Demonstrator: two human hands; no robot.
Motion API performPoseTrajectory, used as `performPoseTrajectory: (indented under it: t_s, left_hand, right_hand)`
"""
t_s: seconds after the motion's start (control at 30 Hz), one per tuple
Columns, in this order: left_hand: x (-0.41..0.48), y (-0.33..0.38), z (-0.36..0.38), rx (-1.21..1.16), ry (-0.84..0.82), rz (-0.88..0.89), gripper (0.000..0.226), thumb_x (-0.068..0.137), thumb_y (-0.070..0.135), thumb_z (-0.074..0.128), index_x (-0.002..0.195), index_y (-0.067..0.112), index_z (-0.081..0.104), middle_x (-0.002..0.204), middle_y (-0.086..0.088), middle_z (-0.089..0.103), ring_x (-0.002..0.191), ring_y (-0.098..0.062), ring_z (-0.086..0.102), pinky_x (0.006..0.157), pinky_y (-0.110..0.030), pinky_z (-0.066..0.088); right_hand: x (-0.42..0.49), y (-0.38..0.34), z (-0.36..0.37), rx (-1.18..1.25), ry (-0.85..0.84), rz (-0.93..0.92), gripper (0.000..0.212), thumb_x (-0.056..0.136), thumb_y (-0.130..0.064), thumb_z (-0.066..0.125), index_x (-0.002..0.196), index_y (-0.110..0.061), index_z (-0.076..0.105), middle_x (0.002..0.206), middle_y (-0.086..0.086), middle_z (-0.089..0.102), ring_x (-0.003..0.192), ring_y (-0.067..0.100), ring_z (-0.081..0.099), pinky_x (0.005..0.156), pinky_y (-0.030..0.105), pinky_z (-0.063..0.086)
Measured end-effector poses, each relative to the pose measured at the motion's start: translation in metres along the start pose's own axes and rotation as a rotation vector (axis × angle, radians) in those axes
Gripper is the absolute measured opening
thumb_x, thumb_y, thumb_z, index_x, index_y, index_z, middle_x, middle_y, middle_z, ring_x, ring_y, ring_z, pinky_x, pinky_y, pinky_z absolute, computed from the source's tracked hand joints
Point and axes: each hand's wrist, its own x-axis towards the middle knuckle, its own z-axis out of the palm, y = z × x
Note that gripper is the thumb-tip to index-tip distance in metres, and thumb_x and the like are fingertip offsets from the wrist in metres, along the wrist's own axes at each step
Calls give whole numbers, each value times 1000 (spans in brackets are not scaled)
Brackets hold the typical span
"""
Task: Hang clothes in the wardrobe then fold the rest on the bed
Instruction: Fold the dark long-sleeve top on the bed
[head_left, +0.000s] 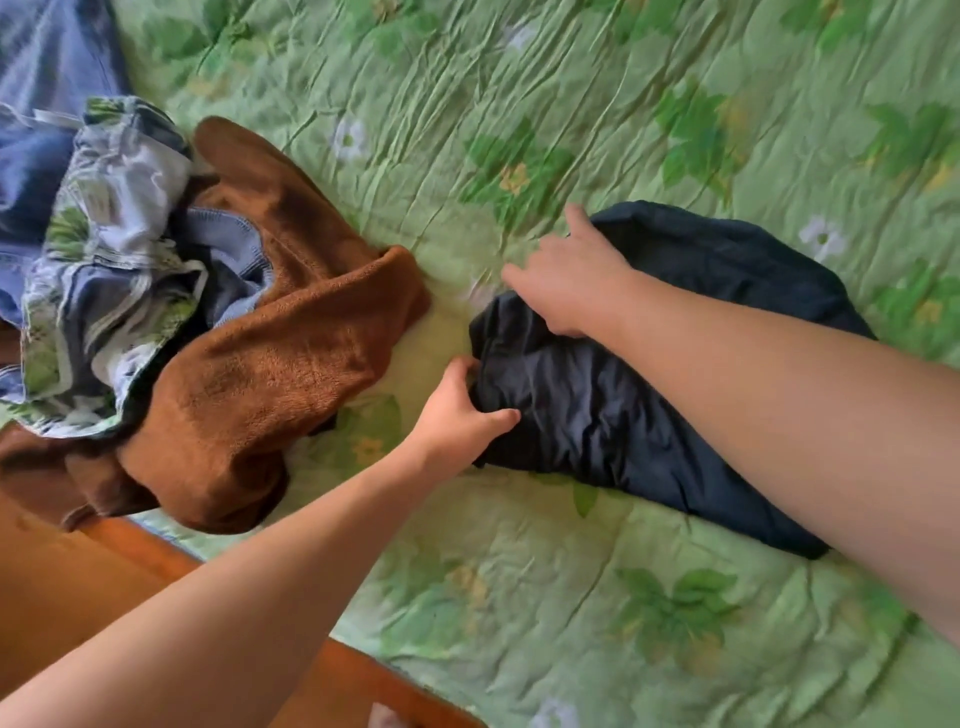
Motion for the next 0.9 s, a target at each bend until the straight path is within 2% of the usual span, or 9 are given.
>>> performPoseTrajectory:
  t_s: [0.1, 0.3, 0.37, 0.5, 0.57, 0.63, 0.73, 0.83, 0.9]
  left_hand:
    - [-14, 11, 7, -61, 25, 4, 54, 75, 28, 79, 114, 37, 43, 98, 14, 68, 75, 4, 67, 56, -17, 54]
    - [-61, 61, 60, -131, -7, 154, 47, 77, 28, 70, 111, 47, 42, 91, 18, 72, 78, -9, 73, 68, -45, 62]
    - [-77, 80, 89, -82, -38, 216, 48, 79, 29, 69, 109, 52, 39, 93, 20, 70, 83, -6, 71, 74, -44, 61]
    - [-94, 110, 156, 91, -86, 383, 56, 84, 31, 69, 126, 43, 35, 110, 20, 57, 97, -5, 62, 81, -35, 55]
    - [-95, 118, 186, 239, -170, 441, 62, 87, 32, 69, 136, 39, 31, 117, 14, 55, 100, -8, 60, 78, -33, 51]
    - [-91, 118, 212, 530, -322, 459, 72, 91, 40, 66, 149, 35, 23, 133, 3, 52, 114, -21, 58, 84, -40, 52]
    - [-90, 108, 230, 1009, -443, 536, 73, 96, 51, 53, 156, 28, 20, 139, -4, 43, 126, -30, 46, 93, -48, 50]
    - [-97, 99, 228, 1047, -282, 702, 57, 96, 48, 50, 147, 23, 42, 138, -5, 47, 125, -33, 46, 93, -47, 47]
    - [-98, 91, 224, 1049, -165, 829, 56, 94, 44, 52, 145, 23, 47, 150, -10, 43, 138, -35, 40, 102, -50, 40]
  right_hand:
    - [-16, 14, 2, -9, -6, -18, 14, 89, -13, 54, 95, -21, 64, 84, -1, 60, 90, 25, 59, 110, 61, 23]
    - [-95, 62, 26, 133, 264, 10, 23, 81, -3, 54, 100, -14, 59, 98, 5, 60, 100, 31, 54, 108, 57, 31]
    - [-130, 82, 42, 153, 346, 36, 29, 76, 4, 54, 101, -9, 60, 95, 9, 58, 99, 34, 55, 108, 58, 32]
    - [-195, 117, 87, 165, 455, 166, 31, 70, 10, 49, 97, -3, 58, 92, 18, 54, 97, 40, 55, 96, 57, 41]
    - [-219, 125, 115, 165, 376, 250, 36, 73, 7, 50, 107, -5, 59, 102, 17, 54, 109, 39, 52, 100, 54, 39]
    - [-238, 123, 146, 208, 156, 301, 50, 80, -1, 52, 128, -13, 55, 129, 13, 52, 132, 35, 42, 110, 53, 34]
    - [-250, 106, 182, 414, -80, 412, 63, 87, -8, 57, 147, -24, 43, 161, 7, 30, 151, 29, 21, 118, 53, 26]
    - [-240, 91, 189, 520, 211, 547, 47, 86, -9, 56, 133, -14, 58, 148, 11, 46, 142, 32, 38, 110, 49, 32]
    - [-224, 84, 183, 552, 391, 524, 44, 90, -14, 53, 133, -13, 58, 150, 15, 45, 143, 34, 37, 112, 50, 29]
